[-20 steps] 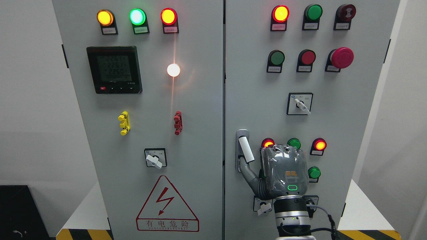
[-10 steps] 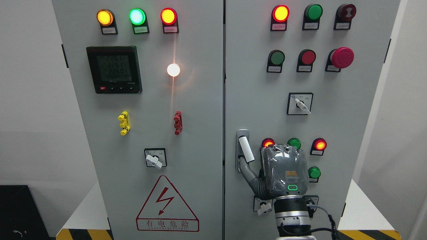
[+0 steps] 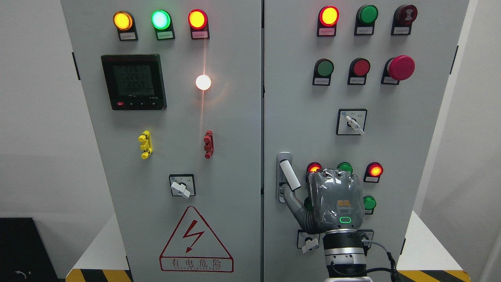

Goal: Release door handle
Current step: 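Rotate the lever handle with the right hand to horizontal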

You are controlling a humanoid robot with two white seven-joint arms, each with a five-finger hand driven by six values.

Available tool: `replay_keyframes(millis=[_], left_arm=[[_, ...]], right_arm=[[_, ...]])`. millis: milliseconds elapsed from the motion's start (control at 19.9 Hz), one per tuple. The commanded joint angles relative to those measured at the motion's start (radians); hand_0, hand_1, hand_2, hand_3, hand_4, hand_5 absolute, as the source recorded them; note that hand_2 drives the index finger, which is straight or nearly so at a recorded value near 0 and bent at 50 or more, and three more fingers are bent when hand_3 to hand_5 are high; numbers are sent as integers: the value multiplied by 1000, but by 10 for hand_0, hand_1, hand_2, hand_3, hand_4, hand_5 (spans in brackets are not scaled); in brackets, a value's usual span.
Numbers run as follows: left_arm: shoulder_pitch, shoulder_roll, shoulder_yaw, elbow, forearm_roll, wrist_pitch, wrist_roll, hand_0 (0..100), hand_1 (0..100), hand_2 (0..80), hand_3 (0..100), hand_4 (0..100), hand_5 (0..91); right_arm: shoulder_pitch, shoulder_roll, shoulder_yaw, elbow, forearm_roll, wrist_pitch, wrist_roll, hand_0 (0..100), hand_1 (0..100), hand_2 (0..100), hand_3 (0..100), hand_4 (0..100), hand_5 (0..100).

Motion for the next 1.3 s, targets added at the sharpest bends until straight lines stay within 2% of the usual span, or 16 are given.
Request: replay_keyframes(millis=[0,1253], left_arm=[[0,0,0,-1,0,-1,-1,120,556,0,0,0,0],[0,0,0,1,0,-1,-1,120,556,0,0,0,0]], right_arm=[[3,1,-5,-6,0,-2,3,469,356,1000,1000,1000,1000],[0,1,-10,-13,0,-2,3,492,352,1000,1000,1000,1000]])
